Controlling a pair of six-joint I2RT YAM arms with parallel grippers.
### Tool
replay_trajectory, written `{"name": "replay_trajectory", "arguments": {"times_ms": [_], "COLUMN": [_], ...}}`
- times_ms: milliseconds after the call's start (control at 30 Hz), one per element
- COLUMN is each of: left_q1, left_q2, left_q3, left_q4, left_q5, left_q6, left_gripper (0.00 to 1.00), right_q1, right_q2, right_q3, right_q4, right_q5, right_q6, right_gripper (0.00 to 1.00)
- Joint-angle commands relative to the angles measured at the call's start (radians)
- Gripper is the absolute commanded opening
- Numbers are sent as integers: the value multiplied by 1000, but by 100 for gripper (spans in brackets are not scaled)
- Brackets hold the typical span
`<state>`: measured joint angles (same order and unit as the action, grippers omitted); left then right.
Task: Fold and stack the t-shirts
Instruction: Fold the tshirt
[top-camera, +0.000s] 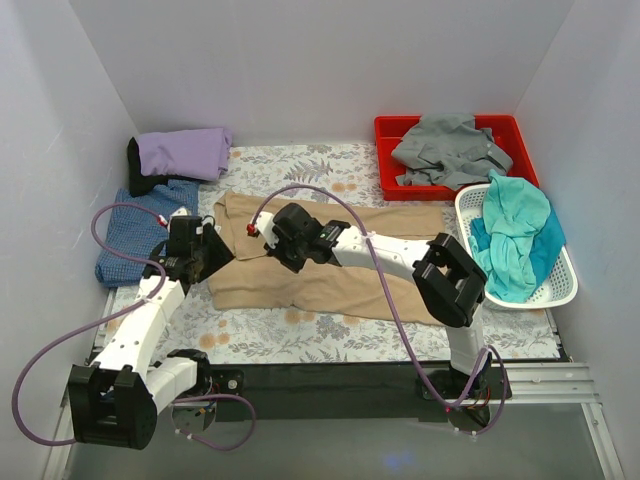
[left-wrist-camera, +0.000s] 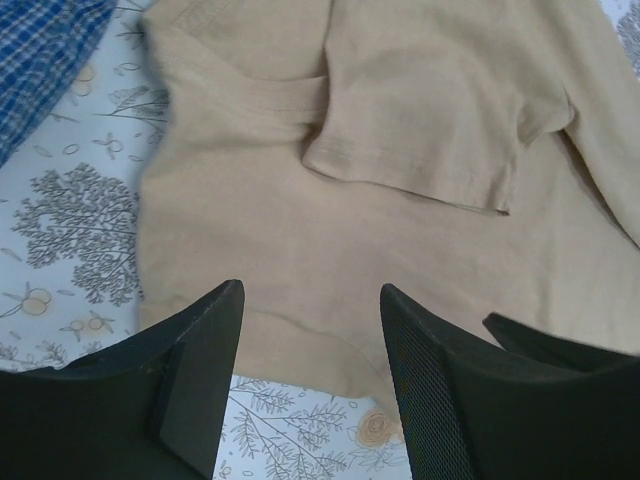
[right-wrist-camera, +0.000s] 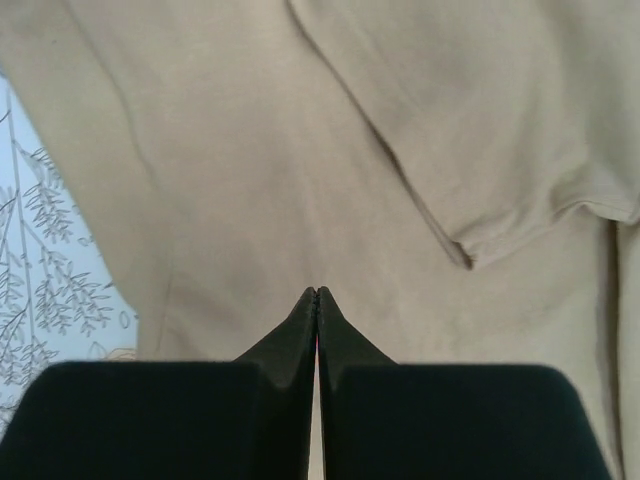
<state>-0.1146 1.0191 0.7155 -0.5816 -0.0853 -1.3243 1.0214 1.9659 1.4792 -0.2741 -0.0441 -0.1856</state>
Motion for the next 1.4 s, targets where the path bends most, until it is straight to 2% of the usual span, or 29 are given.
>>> {"name": "replay_trajectory", "arguments": {"times_ms": [0, 100, 133, 167, 200, 267, 333, 667, 1367], "left_q1": [0, 0, 0, 0, 0, 0, 0, 12, 52], "left_q2": [7, 15, 15, 4, -4, -7, -4, 47, 56], "left_q3": [1, 13, 16, 15, 12, 13, 28, 62, 30], "left_q4": [65, 68, 51, 45, 37, 13, -12, -30, 2], "left_q5": [114, 165, 170, 148, 119, 31, -74, -251, -223], "left_q6": [60, 91, 86, 77, 65, 16, -13, -79, -58], "left_gripper": [56, 55, 54, 54, 54, 55, 56, 59, 61], "right_q1": [-35, -46, -44, -44, -38, -27, 6, 111, 140], "right_q2": [19, 27, 22, 13, 10, -7, -18, -22, 74], "right_q3": [73, 96, 96, 95, 95, 78, 56, -40, -33], "right_q4": [4, 1, 1, -5, -8, -14, -16, 7, 65], "right_q5": [-39, -71, -83, -120, -141, -174, -181, -169, -129], "right_q6": [2, 2, 0, 1, 3, 8, -6, -38, -41], "right_gripper": [1, 1, 6, 22, 28, 35, 37, 37, 37]}}
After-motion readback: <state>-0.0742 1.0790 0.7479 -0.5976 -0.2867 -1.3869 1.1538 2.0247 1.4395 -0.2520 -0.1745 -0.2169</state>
